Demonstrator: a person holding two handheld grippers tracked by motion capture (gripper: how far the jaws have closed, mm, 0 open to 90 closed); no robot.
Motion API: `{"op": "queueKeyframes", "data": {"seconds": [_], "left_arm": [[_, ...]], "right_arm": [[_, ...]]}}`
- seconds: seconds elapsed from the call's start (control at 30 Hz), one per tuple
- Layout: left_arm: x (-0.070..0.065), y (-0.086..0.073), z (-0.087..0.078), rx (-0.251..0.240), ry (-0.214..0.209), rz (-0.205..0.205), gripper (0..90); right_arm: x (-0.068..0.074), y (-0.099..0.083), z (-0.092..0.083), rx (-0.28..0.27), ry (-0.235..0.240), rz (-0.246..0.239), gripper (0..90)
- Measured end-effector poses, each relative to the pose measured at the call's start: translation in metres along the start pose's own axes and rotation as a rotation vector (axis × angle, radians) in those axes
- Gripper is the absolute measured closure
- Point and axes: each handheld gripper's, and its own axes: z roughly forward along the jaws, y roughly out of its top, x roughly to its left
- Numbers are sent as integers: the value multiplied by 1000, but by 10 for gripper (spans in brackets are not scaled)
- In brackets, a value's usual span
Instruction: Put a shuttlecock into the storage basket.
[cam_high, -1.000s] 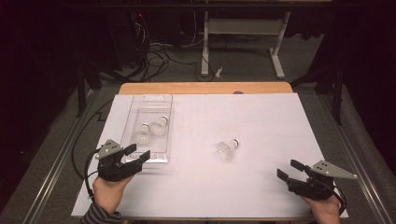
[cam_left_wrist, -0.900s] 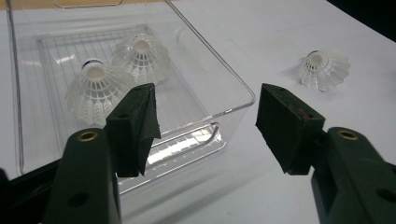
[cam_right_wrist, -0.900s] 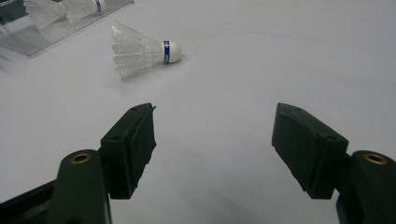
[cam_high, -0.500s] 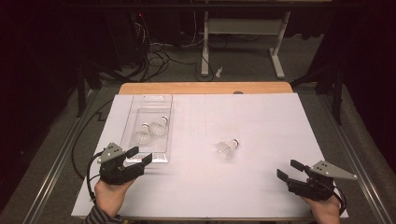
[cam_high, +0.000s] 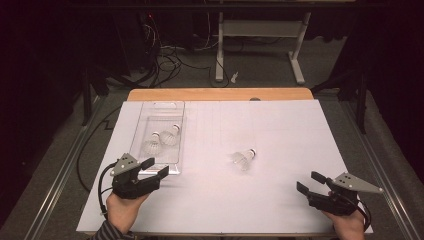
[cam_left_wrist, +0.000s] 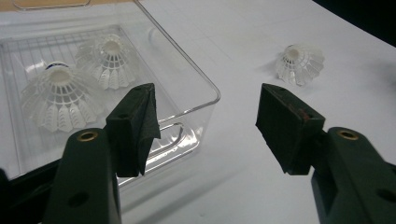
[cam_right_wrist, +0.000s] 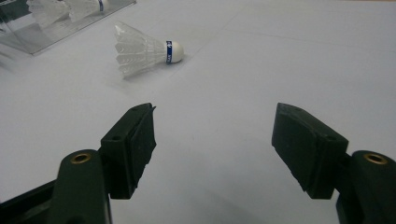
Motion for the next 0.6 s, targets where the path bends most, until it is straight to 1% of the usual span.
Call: {"op": "queueKeyframes", "data": {"seconds": [0.2, 0.6], "left_arm": [[-5, 3, 6, 7, -19, 13, 391], [-12, 8, 14, 11, -43, 24, 393]], "right_arm": [[0, 0, 0, -2, 1, 0, 307], [0, 0, 0, -2, 2, 0, 307]]}}
